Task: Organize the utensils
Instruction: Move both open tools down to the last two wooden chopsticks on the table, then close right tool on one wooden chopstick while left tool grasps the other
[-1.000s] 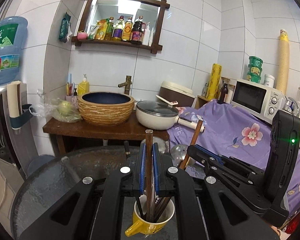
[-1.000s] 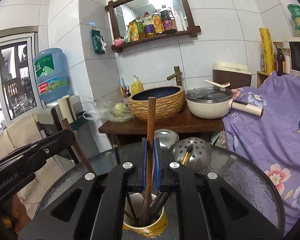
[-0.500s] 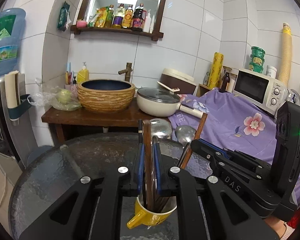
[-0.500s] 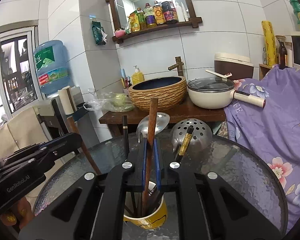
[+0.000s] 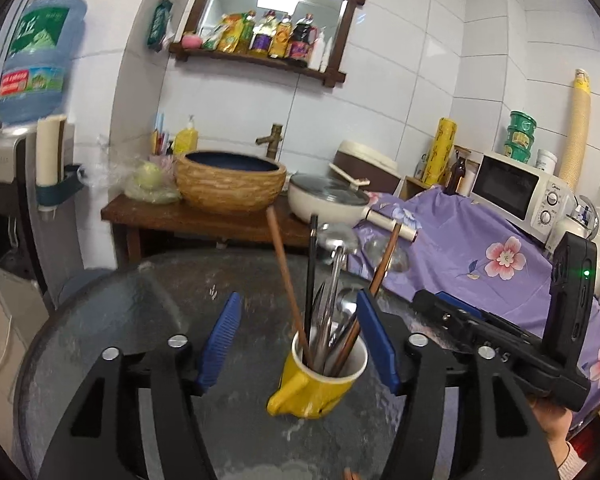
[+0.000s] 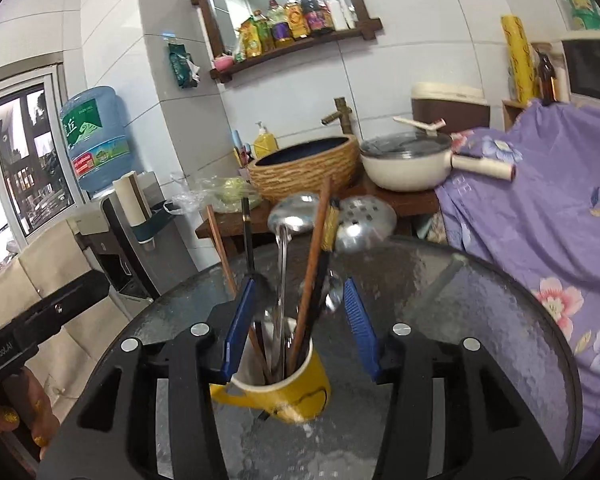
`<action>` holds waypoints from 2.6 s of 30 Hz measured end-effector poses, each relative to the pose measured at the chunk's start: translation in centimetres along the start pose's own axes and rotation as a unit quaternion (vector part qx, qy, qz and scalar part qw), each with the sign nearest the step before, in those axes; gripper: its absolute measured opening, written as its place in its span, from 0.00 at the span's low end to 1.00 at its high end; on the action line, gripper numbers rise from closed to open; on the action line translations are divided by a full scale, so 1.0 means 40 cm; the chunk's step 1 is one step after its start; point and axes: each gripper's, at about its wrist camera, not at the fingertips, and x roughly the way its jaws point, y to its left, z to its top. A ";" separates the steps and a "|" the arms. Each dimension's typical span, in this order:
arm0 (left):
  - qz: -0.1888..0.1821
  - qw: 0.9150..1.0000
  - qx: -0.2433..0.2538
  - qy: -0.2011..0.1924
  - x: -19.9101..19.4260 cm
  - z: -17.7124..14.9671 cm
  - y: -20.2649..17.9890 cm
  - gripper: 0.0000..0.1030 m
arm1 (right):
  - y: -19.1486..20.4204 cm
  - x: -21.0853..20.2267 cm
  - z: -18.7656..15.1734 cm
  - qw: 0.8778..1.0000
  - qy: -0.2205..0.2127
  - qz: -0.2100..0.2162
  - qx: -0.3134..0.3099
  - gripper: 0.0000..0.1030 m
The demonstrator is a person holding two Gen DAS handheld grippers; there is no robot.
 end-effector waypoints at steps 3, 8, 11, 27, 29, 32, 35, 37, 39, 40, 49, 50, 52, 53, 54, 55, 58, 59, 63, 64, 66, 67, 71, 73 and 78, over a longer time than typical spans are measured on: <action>-0.004 0.999 -0.016 0.027 -0.016 -0.047 0.015 0.68 | 0.000 -0.015 -0.046 1.000 0.030 -0.006 -0.001 0.46; 0.012 0.998 0.011 0.065 -0.041 -0.135 0.004 0.79 | 0.018 -0.036 -0.156 0.995 0.093 -0.033 -0.020 0.46; 0.016 0.995 0.032 0.091 -0.056 -0.194 -0.005 0.84 | 0.017 -0.046 -0.208 0.992 0.121 -0.035 -0.026 0.46; 0.049 0.986 0.009 0.157 -0.112 -0.352 0.062 0.85 | 0.074 -0.090 -0.450 0.968 0.233 -0.048 -0.085 0.46; 0.047 0.986 0.005 0.161 -0.115 -0.362 0.067 0.85 | 0.077 -0.086 -0.464 0.965 0.244 -0.045 -0.085 0.46; 0.048 0.985 0.002 0.165 -0.117 -0.370 0.069 0.85 | 0.080 -0.081 -0.487 0.961 0.259 -0.047 -0.087 0.46; 0.050 0.984 0.002 0.170 -0.123 -0.383 0.070 0.85 | 0.092 -0.072 -0.494 0.959 0.267 -0.048 -0.089 0.45; 0.051 0.984 0.004 0.173 -0.124 -0.389 0.067 0.85 | 0.102 -0.067 -0.497 0.957 0.271 -0.051 -0.094 0.44; 0.053 0.983 0.007 0.174 -0.126 -0.394 0.064 0.85 | 0.108 -0.060 -0.497 0.955 0.275 -0.052 -0.095 0.39; 0.054 0.983 0.008 0.176 -0.125 -0.397 0.061 0.84 | 0.109 -0.057 -0.496 0.955 0.276 -0.052 -0.093 0.39; 0.044 0.980 0.022 0.195 -0.103 -0.425 0.037 0.84 | 0.118 -0.021 -0.479 0.953 0.281 -0.062 -0.092 0.23; 0.043 0.979 0.023 0.196 -0.100 -0.426 0.036 0.84 | 0.117 -0.016 -0.476 0.953 0.281 -0.063 -0.093 0.19; 0.043 0.979 0.025 0.199 -0.093 -0.428 0.031 0.84 | 0.108 -0.007 -0.470 0.953 0.282 -0.062 -0.090 0.13; 0.043 0.978 0.027 0.202 -0.089 -0.429 0.029 0.84 | 0.104 -0.006 -0.468 0.953 0.282 -0.062 -0.089 0.09; 0.043 0.977 0.031 0.205 -0.085 -0.432 0.027 0.84 | 0.098 -0.006 -0.466 0.954 0.282 -0.060 -0.087 0.09; 0.043 0.977 0.033 0.208 -0.081 -0.434 0.025 0.84 | 0.090 -0.007 -0.464 0.954 0.282 -0.059 -0.083 0.09; 0.037 0.974 0.042 0.219 -0.065 -0.438 0.012 0.83 | 0.059 -0.017 -0.458 0.956 0.279 -0.064 -0.070 0.09; 0.032 0.973 0.046 0.223 -0.058 -0.439 0.004 0.83 | 0.047 -0.021 -0.456 0.956 0.278 -0.067 -0.064 0.08; 0.006 0.971 0.054 0.233 -0.031 -0.434 -0.034 0.78 | 0.018 -0.034 -0.455 0.958 0.274 -0.072 -0.050 0.08; -0.005 0.970 0.055 0.237 -0.021 -0.432 -0.045 0.76 | 0.013 -0.035 -0.454 0.958 0.273 -0.073 -0.048 0.08; -0.025 0.966 0.062 0.249 0.005 -0.430 -0.077 0.70 | 0.002 -0.038 -0.452 0.959 0.271 -0.073 -0.041 0.08; -0.030 0.965 0.065 0.252 0.017 -0.430 -0.089 0.67 | -0.001 -0.040 -0.453 0.959 0.270 -0.073 -0.039 0.08; -0.036 0.957 0.091 0.273 0.073 -0.436 -0.144 0.54 | -0.019 -0.045 -0.451 0.961 0.267 -0.072 -0.026 0.08; -0.036 0.953 0.098 0.284 0.098 -0.443 -0.157 0.51 | -0.029 -0.048 -0.449 0.962 0.264 -0.072 -0.019 0.08; -0.032 0.950 0.089 0.297 0.135 -0.452 -0.158 0.41 | -0.058 -0.058 -0.445 0.963 0.261 -0.073 -0.003 0.08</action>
